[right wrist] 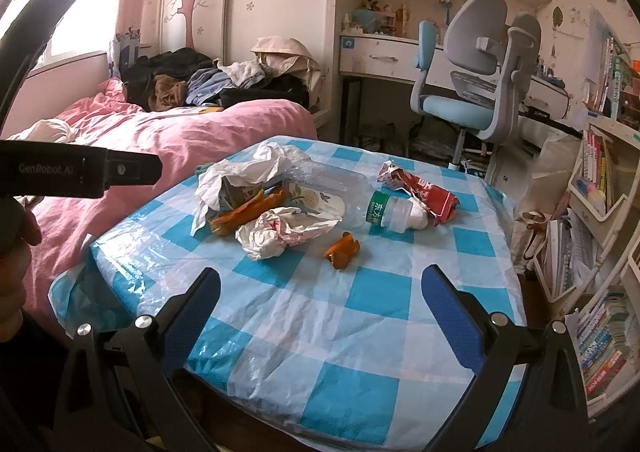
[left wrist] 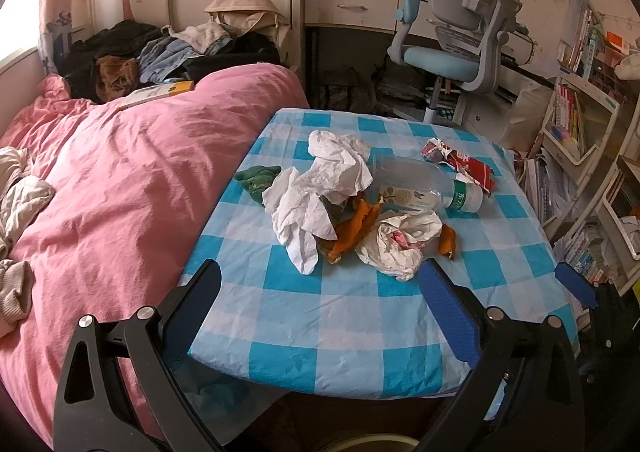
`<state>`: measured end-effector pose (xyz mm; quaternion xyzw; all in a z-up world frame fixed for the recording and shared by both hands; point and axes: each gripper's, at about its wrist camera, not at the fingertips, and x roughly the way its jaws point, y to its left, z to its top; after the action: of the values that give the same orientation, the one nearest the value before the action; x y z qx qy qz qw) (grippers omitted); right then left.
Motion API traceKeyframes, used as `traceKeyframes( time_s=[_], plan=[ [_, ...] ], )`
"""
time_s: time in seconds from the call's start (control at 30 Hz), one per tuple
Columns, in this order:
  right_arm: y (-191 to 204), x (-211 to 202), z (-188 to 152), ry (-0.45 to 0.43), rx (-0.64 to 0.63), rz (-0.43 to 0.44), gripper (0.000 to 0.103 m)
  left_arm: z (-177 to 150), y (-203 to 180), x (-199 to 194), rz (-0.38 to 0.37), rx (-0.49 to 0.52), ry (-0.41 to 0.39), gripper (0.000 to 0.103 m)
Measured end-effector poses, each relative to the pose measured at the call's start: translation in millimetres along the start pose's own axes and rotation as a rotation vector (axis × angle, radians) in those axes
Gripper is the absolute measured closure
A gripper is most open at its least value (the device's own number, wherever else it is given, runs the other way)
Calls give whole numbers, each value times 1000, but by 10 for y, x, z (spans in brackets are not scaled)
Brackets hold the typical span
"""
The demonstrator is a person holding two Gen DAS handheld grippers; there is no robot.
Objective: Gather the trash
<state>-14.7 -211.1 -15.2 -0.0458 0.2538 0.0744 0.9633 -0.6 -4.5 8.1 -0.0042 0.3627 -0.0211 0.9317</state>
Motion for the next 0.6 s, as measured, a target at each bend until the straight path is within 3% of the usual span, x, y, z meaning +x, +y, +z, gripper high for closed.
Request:
traceKeyframes(
  time_s=[0.6],
  plan=[
    [46, 85, -65, 32, 13, 10, 6, -30, 11, 137, -4, -12, 51, 7]
  ],
)
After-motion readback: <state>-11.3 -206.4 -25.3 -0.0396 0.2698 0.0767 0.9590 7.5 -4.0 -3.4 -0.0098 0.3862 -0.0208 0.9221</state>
